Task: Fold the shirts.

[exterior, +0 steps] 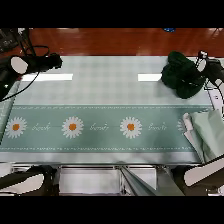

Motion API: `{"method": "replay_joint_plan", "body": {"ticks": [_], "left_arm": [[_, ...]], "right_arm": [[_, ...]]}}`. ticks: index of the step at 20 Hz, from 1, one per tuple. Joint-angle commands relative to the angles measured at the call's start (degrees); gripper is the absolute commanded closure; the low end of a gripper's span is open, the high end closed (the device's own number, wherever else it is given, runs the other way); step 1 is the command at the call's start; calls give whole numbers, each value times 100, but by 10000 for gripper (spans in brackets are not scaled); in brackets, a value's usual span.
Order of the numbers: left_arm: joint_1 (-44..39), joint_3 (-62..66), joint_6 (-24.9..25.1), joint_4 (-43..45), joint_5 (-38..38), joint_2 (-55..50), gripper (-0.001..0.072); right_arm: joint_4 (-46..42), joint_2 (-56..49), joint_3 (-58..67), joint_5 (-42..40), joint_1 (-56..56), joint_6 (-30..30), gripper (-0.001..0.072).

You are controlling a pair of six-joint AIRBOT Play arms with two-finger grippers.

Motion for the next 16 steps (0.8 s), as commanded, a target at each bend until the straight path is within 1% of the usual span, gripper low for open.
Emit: {"method": "replay_joint_plan", "body": {"ticks": [1, 3, 4, 6, 8, 10, 13, 16], "left_arm": [[190, 293, 2, -15, -640, 92, 200], [494, 844, 136, -17, -1344, 337, 200], [632, 1106, 306, -22, -1648, 553, 200], [791, 1307, 656, -20, -1952, 1191, 200], [861, 1172, 708, -22, -2406, 1893, 200], [850, 511, 713, -409, -2798, 2618, 200], [850, -962, 844, -1300, -2778, 3598, 200], [852, -1956, 772, -1482, -2761, 4131, 200]], "right_arm": [[1228, -125, 428, 529, -52, -1185, 686], [1493, -20, 1165, 1204, -50, -1550, 687], [1526, 138, 1493, 1381, -24, -1650, 687], [1545, 684, 2020, 1366, 57, -1733, 687], [1558, 1261, 2417, 1226, 175, -1777, 687], [1556, 1746, 2734, 1088, 369, -1928, 687], [1552, 2391, 3097, 870, 782, -2118, 687], [1650, 3025, 3097, 813, 1237, -2476, 687]]}}
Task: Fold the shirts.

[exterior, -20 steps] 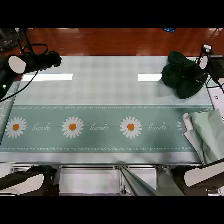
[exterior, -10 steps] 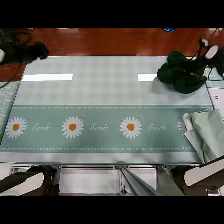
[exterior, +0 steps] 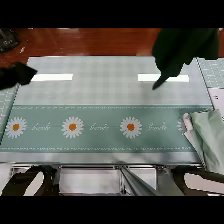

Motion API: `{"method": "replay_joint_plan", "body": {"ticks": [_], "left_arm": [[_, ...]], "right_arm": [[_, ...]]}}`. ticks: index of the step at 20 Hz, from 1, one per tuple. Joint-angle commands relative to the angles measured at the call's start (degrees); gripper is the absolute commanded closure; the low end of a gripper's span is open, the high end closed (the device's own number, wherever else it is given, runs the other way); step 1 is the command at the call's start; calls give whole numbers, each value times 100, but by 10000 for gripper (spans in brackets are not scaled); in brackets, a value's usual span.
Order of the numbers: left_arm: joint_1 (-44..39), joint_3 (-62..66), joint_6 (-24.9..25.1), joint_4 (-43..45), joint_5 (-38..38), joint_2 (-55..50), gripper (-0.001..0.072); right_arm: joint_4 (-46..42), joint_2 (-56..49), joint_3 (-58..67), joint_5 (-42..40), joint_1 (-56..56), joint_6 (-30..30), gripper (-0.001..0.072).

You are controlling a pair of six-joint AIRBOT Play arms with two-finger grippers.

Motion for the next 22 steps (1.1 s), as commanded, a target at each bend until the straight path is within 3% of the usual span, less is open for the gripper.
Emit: {"method": "replay_joint_plan", "body": {"ticks": [1, 7, 10, 16, 22], "left_arm": [[15, -1043, 17, -442, -122, 691, 200], [22, -1095, 17, -437, 175, 708, 200], [22, -1095, 17, -437, 223, 708, 200], [20, -1106, 46, -435, 101, 706, 200], [13, -1633, 70, -505, -688, 560, 200]], "right_arm": [[271, 763, 151, -44, 531, -529, 687], [984, 1213, 70, 1379, 1637, -804, 687], [1377, 1209, -474, 1716, 2214, -765, 687], [1495, 1209, -2634, 1513, 3399, -599, 687], [911, 1209, -5842, 809, 3654, 90, 686]]}}
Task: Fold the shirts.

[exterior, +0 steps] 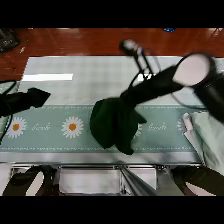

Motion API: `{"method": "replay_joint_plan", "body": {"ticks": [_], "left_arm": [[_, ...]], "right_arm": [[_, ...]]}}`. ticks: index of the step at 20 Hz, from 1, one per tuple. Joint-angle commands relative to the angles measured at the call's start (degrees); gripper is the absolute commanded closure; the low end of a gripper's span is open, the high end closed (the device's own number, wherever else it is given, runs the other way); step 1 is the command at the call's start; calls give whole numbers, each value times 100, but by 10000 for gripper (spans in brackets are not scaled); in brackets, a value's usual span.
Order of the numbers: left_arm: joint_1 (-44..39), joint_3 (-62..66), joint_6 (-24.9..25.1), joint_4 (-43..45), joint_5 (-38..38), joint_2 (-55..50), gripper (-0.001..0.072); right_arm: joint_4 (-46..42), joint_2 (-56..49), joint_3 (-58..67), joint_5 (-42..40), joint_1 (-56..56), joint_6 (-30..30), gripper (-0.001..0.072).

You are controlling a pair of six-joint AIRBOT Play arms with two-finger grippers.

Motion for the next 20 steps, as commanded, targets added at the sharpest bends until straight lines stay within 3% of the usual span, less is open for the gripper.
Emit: {"method": "replay_joint_plan", "body": {"ticks": [1, 2, 3, 5, 8, 10, 12, 15, 18, 20], "left_arm": [[-2, -457, 153, -173, -498, -133, 200], [-2, -621, 365, -439, -496, -251, 200], [-2, -702, 656, -769, -463, -431, 200], [4, -577, 1073, -1239, -289, -990, 200], [-9, -4, 1108, -1598, -138, -1969, 201], [-162, 275, 1777, -2428, -424, -2651, 200], [-557, 514, 2546, -2990, -660, -3388, 200], [-1486, 1158, 3104, -3263, -890, -4662, 200], [-2380, 2166, 3095, -3272, -1384, -5821, 201], [-2787, 2900, 2459, -2590, -1797, -6422, 211]], "right_arm": [[-483, 7, -1652, -417, 127, 654, 671], [-627, 4, -1845, -542, 127, 925, 459], [-734, 7, -1847, -584, 127, 914, 297], [-1147, 24, -1508, -326, -94, 973, 302], [-1965, 540, -920, 129, -1084, 1193, 303], [-2597, 1172, -977, 125, -1987, 1635, 304], [-2544, 1729, -1296, 61, -2857, 1755, 304], [-1917, 2321, -2127, 160, -3512, 1552, 305], [-1609, 2695, -2962, 299, -3534, 1510, 305], [-1438, 2887, -3401, 297, -3534, 1510, 305]]}}
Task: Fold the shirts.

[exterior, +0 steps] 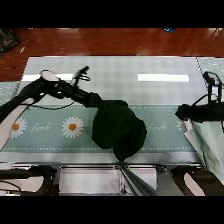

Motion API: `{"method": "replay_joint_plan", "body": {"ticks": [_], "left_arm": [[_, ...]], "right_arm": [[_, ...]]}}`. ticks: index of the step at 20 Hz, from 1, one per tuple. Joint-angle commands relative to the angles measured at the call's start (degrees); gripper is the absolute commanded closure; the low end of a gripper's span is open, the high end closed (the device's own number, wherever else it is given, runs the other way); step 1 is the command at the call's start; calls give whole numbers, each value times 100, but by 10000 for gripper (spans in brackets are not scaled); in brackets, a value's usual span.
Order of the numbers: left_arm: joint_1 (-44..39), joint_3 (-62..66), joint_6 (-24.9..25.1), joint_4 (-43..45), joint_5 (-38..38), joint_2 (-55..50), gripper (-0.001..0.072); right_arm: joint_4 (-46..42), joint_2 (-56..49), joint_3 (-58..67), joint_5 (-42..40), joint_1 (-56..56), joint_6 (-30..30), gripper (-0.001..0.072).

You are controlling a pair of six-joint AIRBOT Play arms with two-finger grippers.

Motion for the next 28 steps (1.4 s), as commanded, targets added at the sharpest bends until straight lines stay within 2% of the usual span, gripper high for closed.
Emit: {"method": "replay_joint_plan", "body": {"ticks": [1, 2, 3, 7, 9, 13, 15, 18, 20, 24, 28], "left_arm": [[-772, 1252, -590, 903, -931, -1158, 417], [-824, 1556, -612, 1215, -1294, -1303, 679], [-802, 1744, -605, 1268, -1554, -1333, 692], [-278, 2201, -699, 1263, -1685, -1049, 693], [138, 2208, -758, 1263, -1464, -780, 693], [1054, 2205, -1231, 1266, -942, -389, 693], [1375, 2203, -1464, 1268, -890, -358, 693], [1504, 1991, -1460, 1268, -887, -358, 693], [1502, 1803, -1458, 1268, -885, -358, 692], [1504, 1679, -1458, 1268, -876, -358, 692], [1504, 1679, -1458, 1268, -861, -358, 692]], "right_arm": [[367, 424, -807, 74, -149, -15, 305], [396, 472, -925, 70, -149, -15, 305], [435, 485, -1029, 66, -146, -17, 305], [828, 483, -1554, -98, -146, -59, 305], [1314, 483, -1952, -332, -146, -72, 305], [2367, 481, -2573, -966, -28, -245, 305], [2601, 354, -2623, -1362, 435, -175, 305], [3381, -337, -2621, -2428, 1432, -105, 305], [4026, -955, -2586, -3060, 2083, -339, 305], [4780, -2011, -2031, -3429, 3112, -769, 305], [5351, -2629, -1440, -4190, 3930, -776, 305]]}}
